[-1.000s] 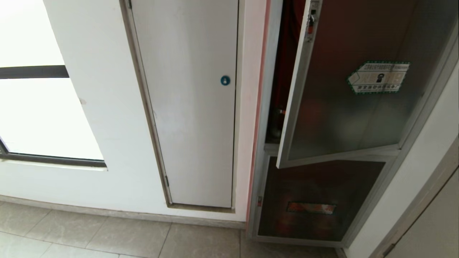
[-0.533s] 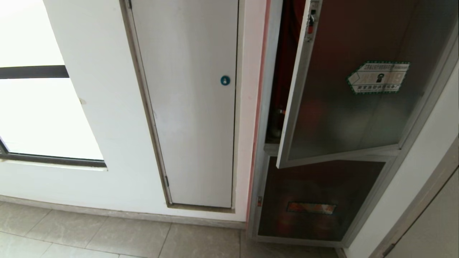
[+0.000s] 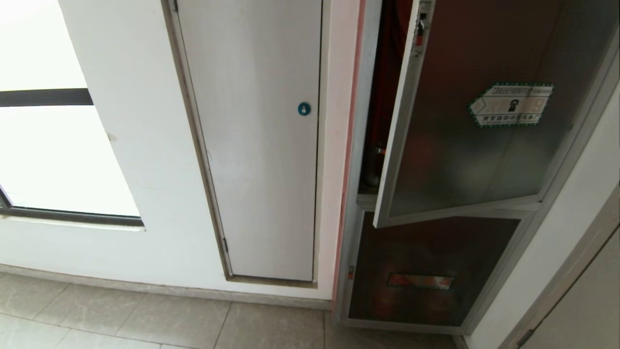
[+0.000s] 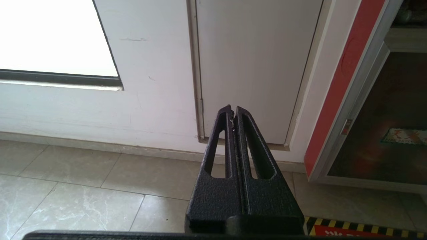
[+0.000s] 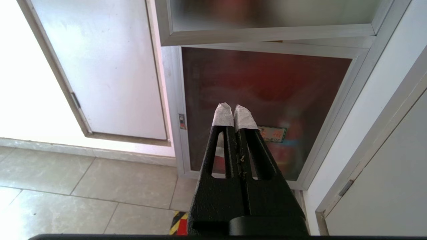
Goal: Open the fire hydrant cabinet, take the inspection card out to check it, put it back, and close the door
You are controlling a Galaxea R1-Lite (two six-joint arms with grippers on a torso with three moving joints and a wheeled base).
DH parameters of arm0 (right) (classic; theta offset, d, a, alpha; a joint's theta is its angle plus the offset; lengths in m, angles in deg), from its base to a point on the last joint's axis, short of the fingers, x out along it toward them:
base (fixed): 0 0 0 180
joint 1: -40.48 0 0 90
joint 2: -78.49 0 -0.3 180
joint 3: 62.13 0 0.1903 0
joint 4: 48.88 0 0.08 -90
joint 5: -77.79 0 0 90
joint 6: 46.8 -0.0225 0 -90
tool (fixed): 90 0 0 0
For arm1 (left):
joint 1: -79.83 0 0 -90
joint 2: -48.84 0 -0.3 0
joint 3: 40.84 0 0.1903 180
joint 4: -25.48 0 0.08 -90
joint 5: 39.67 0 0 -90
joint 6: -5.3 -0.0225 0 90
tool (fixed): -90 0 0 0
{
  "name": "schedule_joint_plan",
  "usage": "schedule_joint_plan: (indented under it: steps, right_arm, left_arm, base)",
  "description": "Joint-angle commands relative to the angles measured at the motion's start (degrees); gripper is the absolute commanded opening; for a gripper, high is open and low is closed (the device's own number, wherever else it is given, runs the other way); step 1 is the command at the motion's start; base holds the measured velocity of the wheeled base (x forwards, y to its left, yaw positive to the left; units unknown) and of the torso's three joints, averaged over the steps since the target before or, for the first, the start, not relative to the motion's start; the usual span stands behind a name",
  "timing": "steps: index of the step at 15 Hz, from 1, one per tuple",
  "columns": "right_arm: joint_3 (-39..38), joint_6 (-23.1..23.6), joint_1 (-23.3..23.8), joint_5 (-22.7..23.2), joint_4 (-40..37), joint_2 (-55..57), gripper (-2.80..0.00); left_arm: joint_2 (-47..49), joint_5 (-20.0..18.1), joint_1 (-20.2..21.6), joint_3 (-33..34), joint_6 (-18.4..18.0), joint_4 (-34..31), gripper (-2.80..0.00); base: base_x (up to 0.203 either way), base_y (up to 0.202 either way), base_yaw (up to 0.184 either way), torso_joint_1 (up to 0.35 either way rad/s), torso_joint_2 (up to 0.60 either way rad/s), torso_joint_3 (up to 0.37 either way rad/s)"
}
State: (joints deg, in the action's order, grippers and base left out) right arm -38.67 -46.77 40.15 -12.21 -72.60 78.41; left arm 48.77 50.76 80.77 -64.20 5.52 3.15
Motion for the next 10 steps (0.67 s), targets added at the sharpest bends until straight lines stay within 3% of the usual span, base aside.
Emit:
schedule_joint_plan:
  steps: [1,8,10]
  right_arm:
    - [-0.01,0.06,-0.02,0.0,0.0,-0.01,-2.8]
    - [-0.01,-0.02,-0.02,0.0,0.0,-0.01,-2.8]
    - [-0.01,0.06,-0.02,0.0,0.0,-0.01,-2.8]
  left_arm:
    - [0.07,0.01,0.03,0.35,0.04,0.02,-2.8]
    - [0.07,0.01,0.03,0.35,0.04,0.02,-2.8]
    - [0.07,0.01,0.03,0.35,0.04,0.02,-2.8]
  base:
    - [0.0,0.0,0.0,0.0,0.0,0.0]
    - [0.0,0.0,0.0,0.0,0.0,0.0]
    - [0.152,0.0,0.001,-0.002,-0.01,0.001]
